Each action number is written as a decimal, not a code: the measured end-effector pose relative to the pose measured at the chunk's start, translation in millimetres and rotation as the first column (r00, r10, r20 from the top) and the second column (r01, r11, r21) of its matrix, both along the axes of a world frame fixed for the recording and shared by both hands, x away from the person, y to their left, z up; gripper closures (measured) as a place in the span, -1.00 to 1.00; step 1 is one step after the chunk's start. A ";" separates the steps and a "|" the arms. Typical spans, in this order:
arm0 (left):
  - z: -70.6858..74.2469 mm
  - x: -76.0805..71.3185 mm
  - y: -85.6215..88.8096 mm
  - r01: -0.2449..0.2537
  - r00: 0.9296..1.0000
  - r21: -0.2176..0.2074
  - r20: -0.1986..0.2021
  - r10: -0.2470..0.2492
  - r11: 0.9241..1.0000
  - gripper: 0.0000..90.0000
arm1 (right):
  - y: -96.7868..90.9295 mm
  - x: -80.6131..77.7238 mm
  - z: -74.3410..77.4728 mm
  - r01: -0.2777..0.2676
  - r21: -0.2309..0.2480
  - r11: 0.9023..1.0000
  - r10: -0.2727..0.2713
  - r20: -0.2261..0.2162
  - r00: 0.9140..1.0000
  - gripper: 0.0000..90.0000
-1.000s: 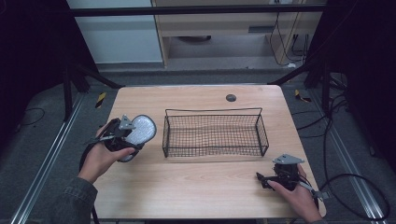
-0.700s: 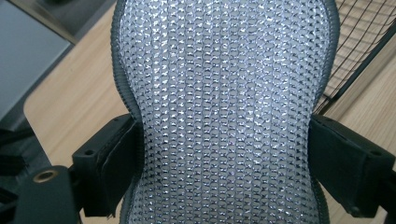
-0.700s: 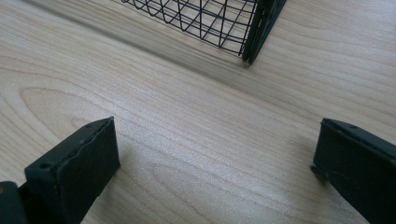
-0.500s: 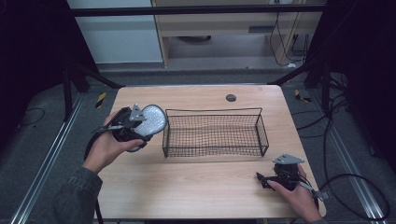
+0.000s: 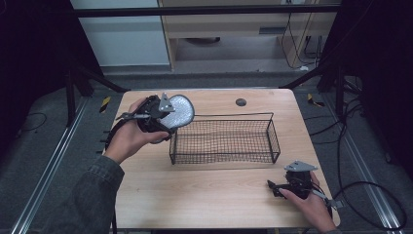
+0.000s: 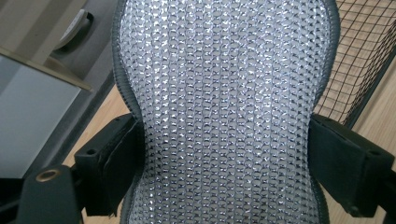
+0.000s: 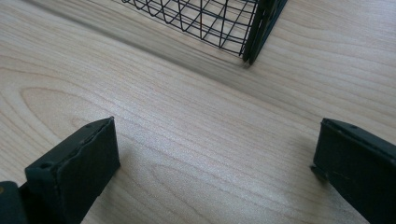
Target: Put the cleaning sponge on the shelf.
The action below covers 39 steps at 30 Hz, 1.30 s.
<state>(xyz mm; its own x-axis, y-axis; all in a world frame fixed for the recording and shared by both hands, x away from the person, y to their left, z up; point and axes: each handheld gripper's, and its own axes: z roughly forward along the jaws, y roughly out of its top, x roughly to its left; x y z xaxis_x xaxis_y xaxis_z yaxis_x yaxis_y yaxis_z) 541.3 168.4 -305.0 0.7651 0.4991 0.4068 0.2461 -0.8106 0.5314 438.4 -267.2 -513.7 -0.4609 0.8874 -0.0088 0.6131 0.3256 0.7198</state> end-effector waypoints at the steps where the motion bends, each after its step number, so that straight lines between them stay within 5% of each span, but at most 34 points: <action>1: 0.0 0.6 -3.9 0.011 1.000 0.001 0.003 -0.011 1.000 -0.69 | 0.0 0.0 0.1 0.000 0.000 1.000 0.000 -0.001 1.000 -0.99; 12: -5.1 8.5 -35.3 0.067 0.998 0.040 -0.017 -0.067 0.997 -0.67 | -0.3 0.3 -0.3 -0.004 -0.003 1.000 0.004 0.004 1.000 -0.99; 39: -34.5 23.0 -70.4 0.136 0.989 0.082 -0.070 -0.130 0.987 -0.64 | -0.3 1.0 -0.4 -0.005 -0.001 1.000 0.005 0.005 1.000 -0.99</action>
<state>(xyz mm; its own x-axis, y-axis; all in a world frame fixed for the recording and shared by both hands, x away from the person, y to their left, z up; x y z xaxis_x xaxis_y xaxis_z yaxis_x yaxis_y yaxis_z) 564.3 98.0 -339.5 0.8484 0.3562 0.3916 0.1646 -0.8806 0.4443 439.4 -267.5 -514.1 -0.4657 0.8849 -0.0120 0.6080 0.3298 0.7222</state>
